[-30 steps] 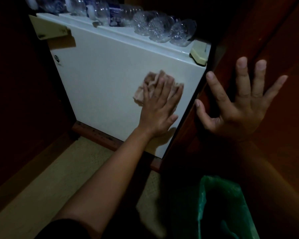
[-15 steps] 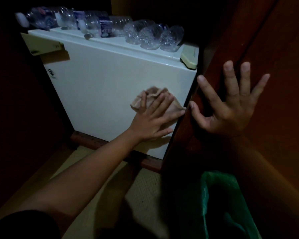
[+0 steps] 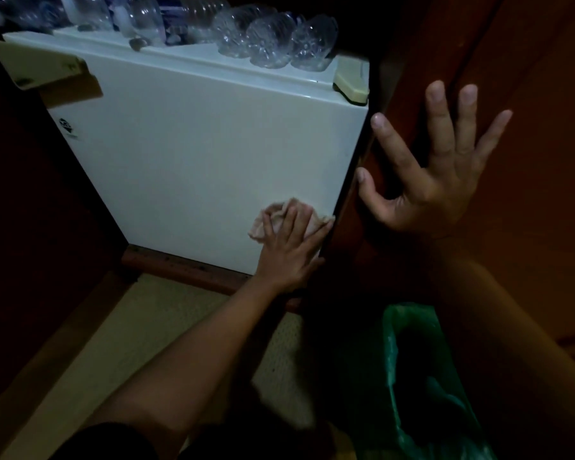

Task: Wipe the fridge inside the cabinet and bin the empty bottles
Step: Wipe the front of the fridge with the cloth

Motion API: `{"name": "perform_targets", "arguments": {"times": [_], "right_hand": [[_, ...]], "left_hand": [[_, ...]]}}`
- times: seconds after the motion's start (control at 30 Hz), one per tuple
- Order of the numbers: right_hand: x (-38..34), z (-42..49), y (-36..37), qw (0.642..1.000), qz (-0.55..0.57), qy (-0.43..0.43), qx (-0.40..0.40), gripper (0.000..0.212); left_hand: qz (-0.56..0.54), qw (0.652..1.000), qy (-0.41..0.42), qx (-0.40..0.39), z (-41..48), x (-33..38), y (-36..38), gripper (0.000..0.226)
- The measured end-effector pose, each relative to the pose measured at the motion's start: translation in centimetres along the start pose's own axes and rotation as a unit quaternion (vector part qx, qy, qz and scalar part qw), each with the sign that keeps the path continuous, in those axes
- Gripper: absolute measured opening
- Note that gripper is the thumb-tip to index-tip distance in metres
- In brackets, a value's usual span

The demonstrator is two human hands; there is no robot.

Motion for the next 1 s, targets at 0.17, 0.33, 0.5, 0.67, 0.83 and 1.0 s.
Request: {"name": "perform_targets", "arguments": {"times": [0.17, 0.33, 0.5, 0.67, 0.83, 1.0], "right_hand": [[0.2, -0.1, 0.2, 1.0, -0.012, -0.002, -0.002, 0.059], [0.0, 0.0, 0.2, 0.999, -0.032, -0.011, 0.013, 0.06], [0.1, 0.0, 0.2, 0.999, -0.031, -0.004, 0.015, 0.062], [0.2, 0.0, 0.1, 0.999, -0.031, -0.007, 0.0, 0.058], [0.0, 0.1, 0.0, 1.0, -0.025, -0.001, -0.002, 0.057], [0.1, 0.1, 0.0, 1.0, -0.015, 0.006, -0.004, 0.056]], "left_hand": [[-0.011, 0.995, -0.043, -0.084, -5.4, 1.5, 6.1, 0.083], [-0.029, 0.994, -0.071, -0.073, -7.4, 1.8, 7.1, 0.081], [-0.019, 0.991, -0.073, -0.109, -10.2, 1.4, 8.9, 0.068], [-0.024, 0.988, -0.087, -0.123, -11.4, 1.1, 10.2, 0.063], [-0.056, 0.987, -0.148, 0.013, -5.1, -0.4, 5.8, 0.067], [-0.045, 0.98, -0.159, 0.112, 0.0, -1.3, 0.7, 0.065]]}}
Point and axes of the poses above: each hand's wrist, its own z-axis towards the middle knuckle, its own y-axis out of the palm, x = y × z, the point moved 5 cm from there along z, towards the middle knuckle, and after that the axes turned 2 degrees about -x, right-handed, at the moved point
